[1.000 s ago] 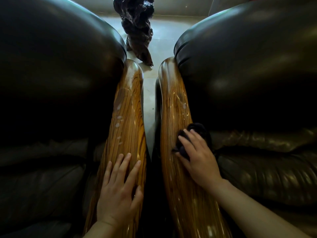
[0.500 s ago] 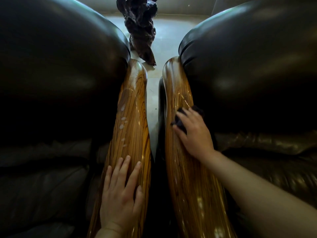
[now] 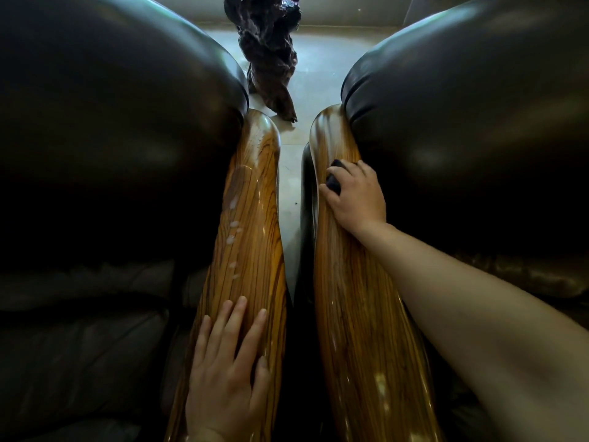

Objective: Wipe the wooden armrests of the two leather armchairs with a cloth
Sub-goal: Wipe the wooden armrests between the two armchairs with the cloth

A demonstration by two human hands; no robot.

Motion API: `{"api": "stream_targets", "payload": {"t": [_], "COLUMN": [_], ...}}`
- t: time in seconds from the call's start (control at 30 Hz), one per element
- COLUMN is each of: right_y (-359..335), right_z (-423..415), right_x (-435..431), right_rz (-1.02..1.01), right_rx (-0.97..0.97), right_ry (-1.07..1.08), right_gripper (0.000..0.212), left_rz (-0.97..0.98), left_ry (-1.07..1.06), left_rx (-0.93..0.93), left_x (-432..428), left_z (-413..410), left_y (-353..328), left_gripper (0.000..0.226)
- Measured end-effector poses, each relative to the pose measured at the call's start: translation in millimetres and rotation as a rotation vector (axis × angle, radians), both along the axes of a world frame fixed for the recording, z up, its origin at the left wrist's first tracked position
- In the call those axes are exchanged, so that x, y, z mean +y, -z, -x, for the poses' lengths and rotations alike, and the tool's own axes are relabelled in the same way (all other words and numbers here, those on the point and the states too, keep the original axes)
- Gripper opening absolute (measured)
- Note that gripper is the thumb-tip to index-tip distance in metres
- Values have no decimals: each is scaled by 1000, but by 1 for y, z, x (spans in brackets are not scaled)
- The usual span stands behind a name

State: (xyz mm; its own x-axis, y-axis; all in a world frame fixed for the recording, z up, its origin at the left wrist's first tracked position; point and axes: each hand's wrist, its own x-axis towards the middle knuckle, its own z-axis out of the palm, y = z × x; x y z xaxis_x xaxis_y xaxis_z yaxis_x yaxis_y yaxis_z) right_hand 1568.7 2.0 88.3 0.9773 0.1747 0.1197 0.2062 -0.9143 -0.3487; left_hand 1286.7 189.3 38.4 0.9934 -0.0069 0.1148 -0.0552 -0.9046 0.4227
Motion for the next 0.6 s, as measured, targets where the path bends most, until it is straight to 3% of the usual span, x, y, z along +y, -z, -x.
{"api": "stream_targets", "payload": {"t": [0.2,0.3,0.43,0.6], "right_y": [-6,-17,-12,1], "right_z": [82,75,40,-2], "right_x": [-27,-38,-31,-12], "right_rz": [-36,-217,92,141], "right_rx": [-105,-17,58,-29], "right_ry": [-414,-336,-406,-100], "right_gripper": [24,34,50,56], "left_rz": [18,17,-2,-33], "left_ry": [-4,5,12,-1], "left_rx": [-44,-52,-53,-25], "left_x": [1,1,0,-1], "left_z": [0,1,1,2], "left_y": [2,3,4,1], "left_gripper": [65,66,67,64]}}
